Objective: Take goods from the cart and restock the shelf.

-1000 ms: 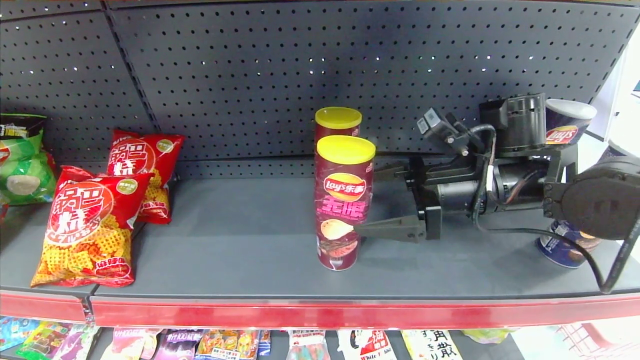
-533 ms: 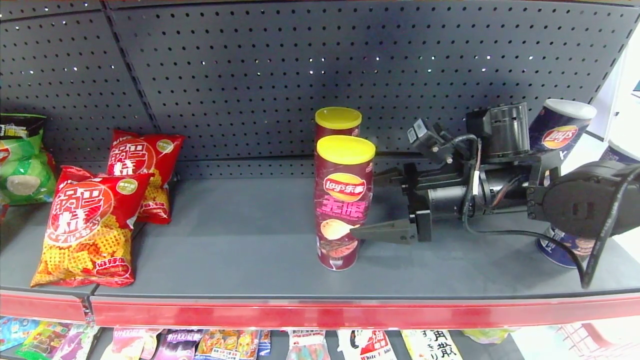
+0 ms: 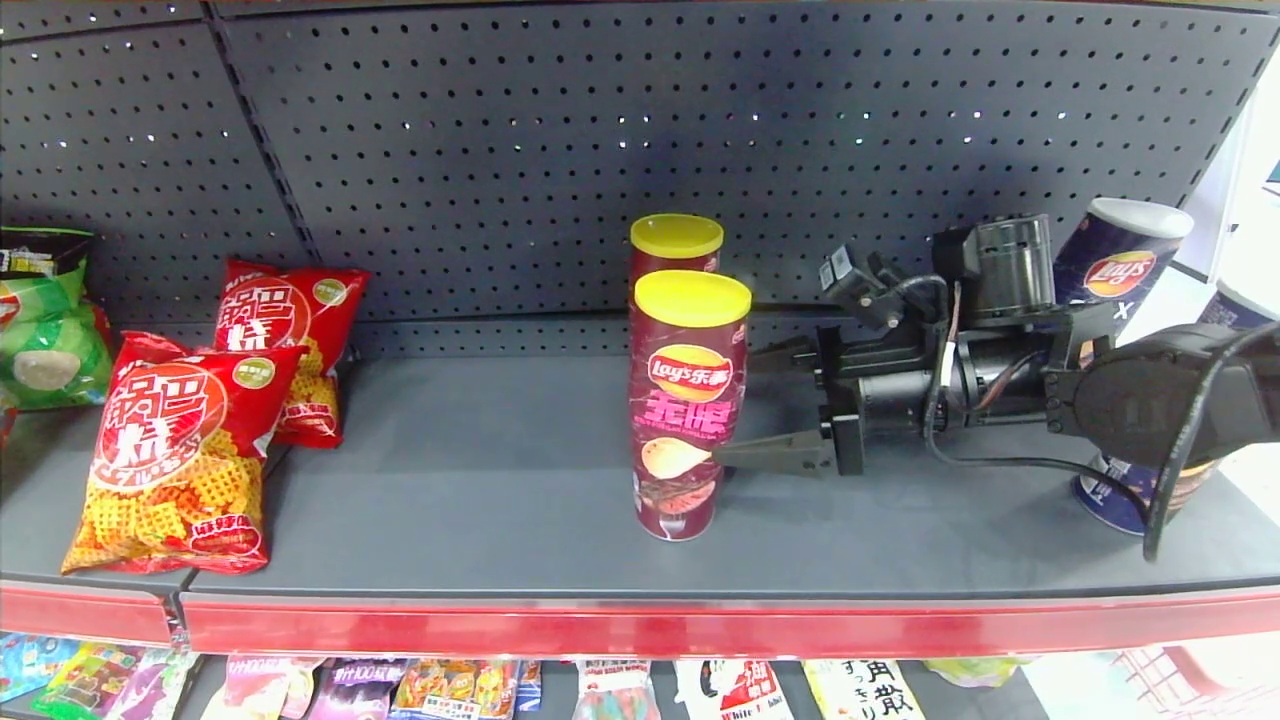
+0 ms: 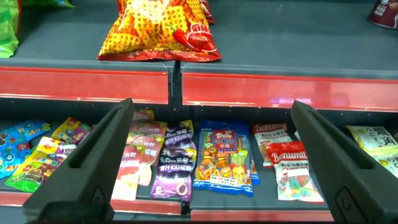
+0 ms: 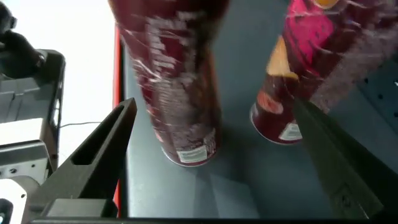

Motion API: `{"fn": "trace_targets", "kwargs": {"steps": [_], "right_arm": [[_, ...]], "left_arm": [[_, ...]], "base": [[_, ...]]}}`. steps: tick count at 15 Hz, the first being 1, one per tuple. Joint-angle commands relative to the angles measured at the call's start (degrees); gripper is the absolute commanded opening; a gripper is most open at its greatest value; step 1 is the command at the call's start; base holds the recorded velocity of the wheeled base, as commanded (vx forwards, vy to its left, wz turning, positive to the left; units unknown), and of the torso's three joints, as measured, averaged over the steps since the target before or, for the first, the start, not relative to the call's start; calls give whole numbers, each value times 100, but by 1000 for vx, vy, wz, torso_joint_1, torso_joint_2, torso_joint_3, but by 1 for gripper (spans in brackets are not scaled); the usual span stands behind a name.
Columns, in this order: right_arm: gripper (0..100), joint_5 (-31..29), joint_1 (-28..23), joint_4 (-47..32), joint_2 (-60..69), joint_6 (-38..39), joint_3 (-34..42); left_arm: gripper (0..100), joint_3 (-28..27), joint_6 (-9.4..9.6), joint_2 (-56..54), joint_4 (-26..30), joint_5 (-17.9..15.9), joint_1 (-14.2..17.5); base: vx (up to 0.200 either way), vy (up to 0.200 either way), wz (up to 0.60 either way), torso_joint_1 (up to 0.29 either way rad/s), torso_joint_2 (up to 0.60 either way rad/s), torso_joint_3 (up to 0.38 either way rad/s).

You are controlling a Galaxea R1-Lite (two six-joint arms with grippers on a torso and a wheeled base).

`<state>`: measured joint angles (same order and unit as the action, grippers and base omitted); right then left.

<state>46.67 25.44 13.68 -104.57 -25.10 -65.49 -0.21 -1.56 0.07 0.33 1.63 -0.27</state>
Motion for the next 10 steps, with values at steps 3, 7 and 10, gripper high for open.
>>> {"fn": "trace_targets", "kwargs": {"steps": [3, 7, 10], "right_arm": [[100, -35, -57, 3, -63, -4, -8], [100, -35, -110, 3, -90, -4, -8], [100, -35, -154, 3, -90, -12, 1]], "left_arm": [[100, 3, -2, 1, 2, 4, 0], [100, 3, -2, 1, 2, 4, 0], [100, 3, -2, 1, 2, 4, 0]], "base": [[0, 0, 0, 0, 0, 0], [0, 0, 0, 0, 0, 0], [0, 0, 0, 0, 0, 0]]}}
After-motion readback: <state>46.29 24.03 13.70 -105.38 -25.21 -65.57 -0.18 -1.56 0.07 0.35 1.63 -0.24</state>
